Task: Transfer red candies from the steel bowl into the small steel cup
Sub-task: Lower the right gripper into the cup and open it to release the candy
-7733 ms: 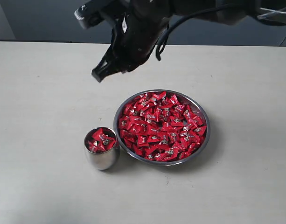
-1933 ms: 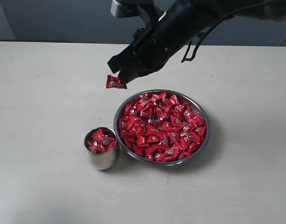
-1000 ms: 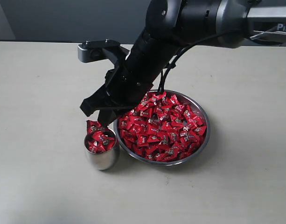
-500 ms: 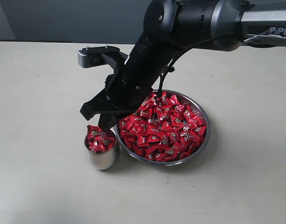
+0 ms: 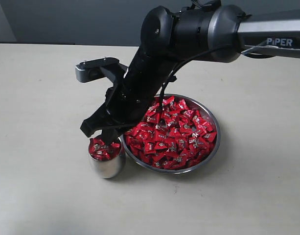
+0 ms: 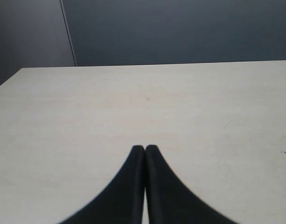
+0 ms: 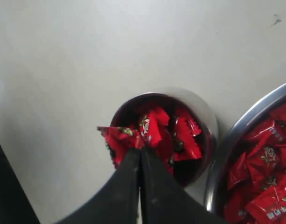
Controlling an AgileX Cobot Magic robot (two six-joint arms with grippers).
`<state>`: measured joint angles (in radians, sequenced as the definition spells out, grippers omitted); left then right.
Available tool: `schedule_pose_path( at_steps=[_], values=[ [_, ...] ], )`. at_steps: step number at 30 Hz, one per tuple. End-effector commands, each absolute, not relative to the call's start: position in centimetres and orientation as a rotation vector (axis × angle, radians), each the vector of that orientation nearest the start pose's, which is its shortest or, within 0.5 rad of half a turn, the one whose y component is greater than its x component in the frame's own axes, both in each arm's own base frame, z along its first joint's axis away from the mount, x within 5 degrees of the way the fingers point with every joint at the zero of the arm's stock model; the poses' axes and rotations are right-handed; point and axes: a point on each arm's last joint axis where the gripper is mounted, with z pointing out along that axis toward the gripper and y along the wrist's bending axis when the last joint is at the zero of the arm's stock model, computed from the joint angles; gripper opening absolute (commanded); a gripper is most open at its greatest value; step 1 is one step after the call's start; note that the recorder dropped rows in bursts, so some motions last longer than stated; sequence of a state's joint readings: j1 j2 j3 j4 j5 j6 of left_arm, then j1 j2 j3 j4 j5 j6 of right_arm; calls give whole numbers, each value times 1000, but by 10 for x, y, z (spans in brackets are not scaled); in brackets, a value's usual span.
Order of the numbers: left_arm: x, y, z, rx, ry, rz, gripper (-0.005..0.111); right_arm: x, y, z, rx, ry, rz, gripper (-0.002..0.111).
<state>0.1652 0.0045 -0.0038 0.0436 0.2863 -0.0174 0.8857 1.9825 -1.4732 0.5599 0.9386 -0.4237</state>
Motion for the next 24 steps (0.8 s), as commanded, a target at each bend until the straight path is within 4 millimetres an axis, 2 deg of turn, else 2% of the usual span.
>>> schedule_pose_path(
  at_steps=[1,14,24],
  values=[
    [54,10,187,-136,1765,148,0,232,343,207,-1419,2555,769,-1],
    [54,10,187,-136,1765,148,0,237,342,205,-1388,2551,705,-1],
    [54,10,187,-136,1765,148,0,237,339,218,-1381,2506,691,-1]
  ],
)
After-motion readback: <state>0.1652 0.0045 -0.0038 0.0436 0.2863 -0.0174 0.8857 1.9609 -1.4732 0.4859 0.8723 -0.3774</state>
